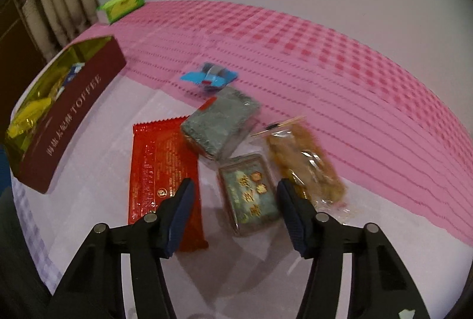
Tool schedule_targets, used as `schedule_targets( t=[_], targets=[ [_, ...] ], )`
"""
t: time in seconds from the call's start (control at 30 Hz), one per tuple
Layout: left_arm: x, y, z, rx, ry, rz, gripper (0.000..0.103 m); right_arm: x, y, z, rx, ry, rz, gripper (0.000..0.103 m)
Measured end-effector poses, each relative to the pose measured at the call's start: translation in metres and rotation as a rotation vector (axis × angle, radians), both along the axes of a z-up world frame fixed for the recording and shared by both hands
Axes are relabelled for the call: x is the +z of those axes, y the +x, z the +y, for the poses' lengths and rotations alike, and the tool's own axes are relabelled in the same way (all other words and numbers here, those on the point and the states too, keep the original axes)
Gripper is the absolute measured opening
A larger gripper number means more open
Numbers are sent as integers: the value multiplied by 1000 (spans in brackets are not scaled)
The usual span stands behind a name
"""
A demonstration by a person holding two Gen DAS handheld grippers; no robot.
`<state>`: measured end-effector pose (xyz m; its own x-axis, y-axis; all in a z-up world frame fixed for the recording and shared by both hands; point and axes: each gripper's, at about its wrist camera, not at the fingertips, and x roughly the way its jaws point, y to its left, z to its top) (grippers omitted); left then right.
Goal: Organize snacks
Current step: 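Reach the right gripper to the dark gold-printed packet and grasp it, then carry the dark packet with the right gripper into the tin and release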
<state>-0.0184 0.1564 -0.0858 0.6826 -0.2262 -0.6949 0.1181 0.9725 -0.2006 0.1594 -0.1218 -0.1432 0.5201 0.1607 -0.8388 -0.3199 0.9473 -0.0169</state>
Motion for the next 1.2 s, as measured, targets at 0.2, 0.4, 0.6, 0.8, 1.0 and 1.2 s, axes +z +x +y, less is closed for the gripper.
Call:
schedule_targets(
  t=[0.2,0.4,0.6,0.8,1.0,1.2],
  targets=[
    [-2,0,1,7,-5,11,71,-2,4,-6,-35,15,10,28],
    [1,-2,0,3,-12,1,71,6,-23,-10,-42,-22,-21,28],
    [13,-10,-1,9,-13,-37,71,29,-60,-8,-104,-70,-87,28],
    [22,-14,3,39,-18,-62,71,45,-74,17,-164,-85,-134,28],
    [34,-23,13,89,-24,-111,71,69,-77,66,-154,-87,-192,28],
    [39,-26,16,100,-30,-133,71,99,-77,118,-87,-101,-246,28]
  ],
)
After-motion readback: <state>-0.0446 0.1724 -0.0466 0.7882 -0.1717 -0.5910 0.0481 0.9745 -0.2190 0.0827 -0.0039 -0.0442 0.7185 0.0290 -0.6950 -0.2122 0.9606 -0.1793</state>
